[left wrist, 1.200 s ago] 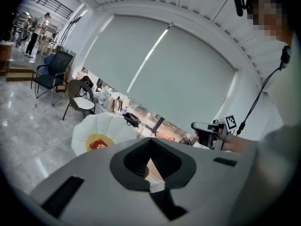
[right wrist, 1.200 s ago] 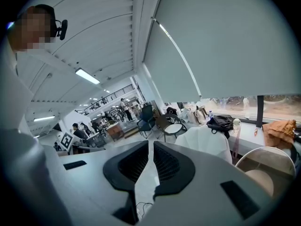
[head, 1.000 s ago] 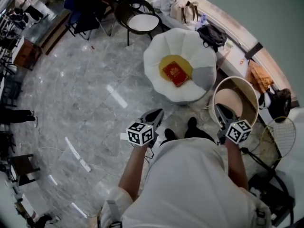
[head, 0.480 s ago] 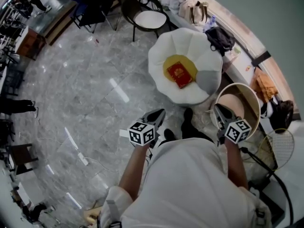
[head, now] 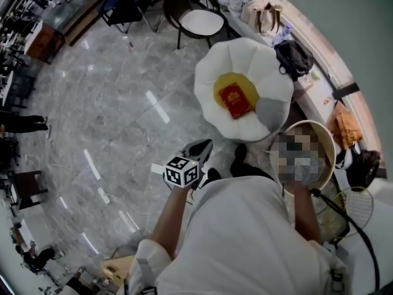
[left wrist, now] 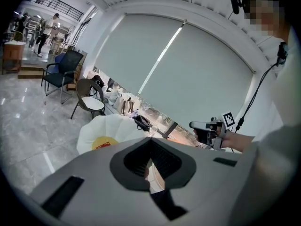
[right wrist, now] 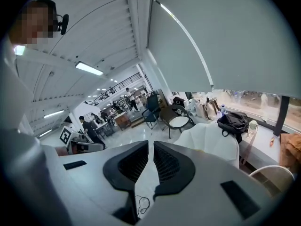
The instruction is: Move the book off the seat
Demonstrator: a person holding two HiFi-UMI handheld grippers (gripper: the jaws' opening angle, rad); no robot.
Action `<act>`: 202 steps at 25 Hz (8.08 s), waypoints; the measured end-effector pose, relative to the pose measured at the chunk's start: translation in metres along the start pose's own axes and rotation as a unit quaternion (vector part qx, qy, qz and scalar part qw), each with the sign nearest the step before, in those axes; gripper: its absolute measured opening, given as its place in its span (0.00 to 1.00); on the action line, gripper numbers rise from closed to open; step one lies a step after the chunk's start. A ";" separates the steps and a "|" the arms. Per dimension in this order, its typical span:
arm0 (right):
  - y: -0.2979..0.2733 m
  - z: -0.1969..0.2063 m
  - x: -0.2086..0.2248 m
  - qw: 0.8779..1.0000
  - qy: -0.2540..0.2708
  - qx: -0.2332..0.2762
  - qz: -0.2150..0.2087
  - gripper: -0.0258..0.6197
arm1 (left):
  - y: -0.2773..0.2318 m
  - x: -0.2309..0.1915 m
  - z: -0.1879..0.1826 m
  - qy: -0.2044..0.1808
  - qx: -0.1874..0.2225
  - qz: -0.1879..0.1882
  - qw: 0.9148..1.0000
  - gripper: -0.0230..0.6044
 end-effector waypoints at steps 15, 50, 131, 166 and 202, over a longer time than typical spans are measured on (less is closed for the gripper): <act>-0.040 -0.035 0.100 0.995 0.046 -0.075 -0.040 0.13 | -0.087 -0.003 -0.047 0.044 0.001 -0.035 0.998 0.04; -0.301 0.041 0.209 0.983 -0.026 -0.180 -0.019 0.13 | -0.304 -0.213 0.006 0.114 -0.105 -0.010 0.988 0.04; -0.489 0.195 0.342 0.952 -0.066 -0.289 0.071 0.39 | -0.529 -0.358 0.118 0.146 -0.315 0.048 0.937 0.47; -0.142 0.257 0.293 0.960 -0.176 -0.088 0.201 0.37 | -0.504 -0.052 0.113 -0.076 -0.364 0.155 0.915 0.47; -0.030 0.469 0.374 0.860 -0.453 0.013 0.235 0.37 | -0.695 0.116 0.213 -0.266 -0.539 0.227 0.766 0.47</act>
Point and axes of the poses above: the fingertips, and each gripper's own axes: y backward along the fingers, x to its right, z out of its underside, the point moved 6 cm from there along y, backward along the fingers, and after that the axes turned 15 degrees about -x, right-handed, at the moved point
